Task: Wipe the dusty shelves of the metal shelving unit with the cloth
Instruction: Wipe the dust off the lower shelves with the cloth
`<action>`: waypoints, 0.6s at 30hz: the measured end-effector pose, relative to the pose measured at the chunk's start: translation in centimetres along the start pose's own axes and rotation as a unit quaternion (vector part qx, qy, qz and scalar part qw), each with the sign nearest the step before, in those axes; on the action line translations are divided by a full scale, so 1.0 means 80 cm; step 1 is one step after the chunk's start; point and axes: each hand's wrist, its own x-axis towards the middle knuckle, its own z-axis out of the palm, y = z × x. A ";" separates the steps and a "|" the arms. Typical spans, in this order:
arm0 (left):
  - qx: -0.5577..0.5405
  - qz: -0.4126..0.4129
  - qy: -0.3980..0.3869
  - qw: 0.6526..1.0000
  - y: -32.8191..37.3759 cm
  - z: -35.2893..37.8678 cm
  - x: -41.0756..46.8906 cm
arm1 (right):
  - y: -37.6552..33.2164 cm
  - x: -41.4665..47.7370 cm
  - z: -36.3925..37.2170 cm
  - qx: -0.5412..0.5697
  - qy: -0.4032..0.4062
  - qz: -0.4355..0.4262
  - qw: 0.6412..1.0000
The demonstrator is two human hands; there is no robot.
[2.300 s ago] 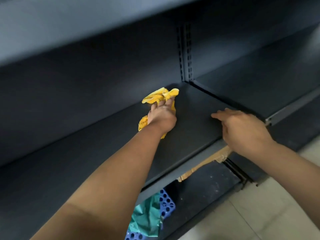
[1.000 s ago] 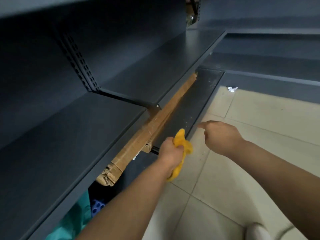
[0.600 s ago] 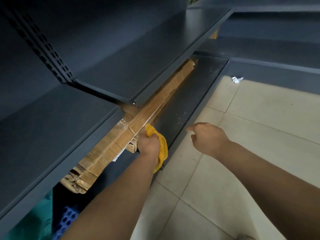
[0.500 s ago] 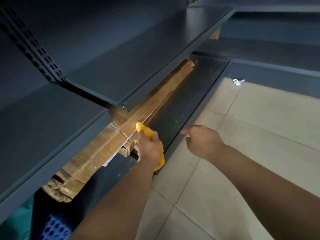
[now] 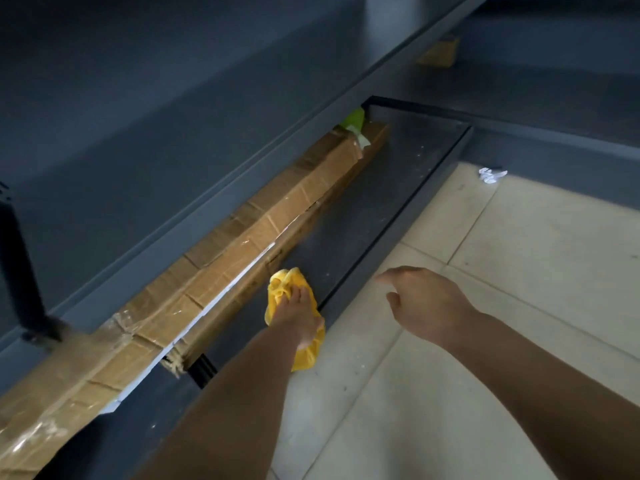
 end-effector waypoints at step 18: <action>0.027 0.061 0.047 0.997 0.180 -0.111 0.244 | 0.153 0.143 -0.114 -0.006 0.011 0.065 0.998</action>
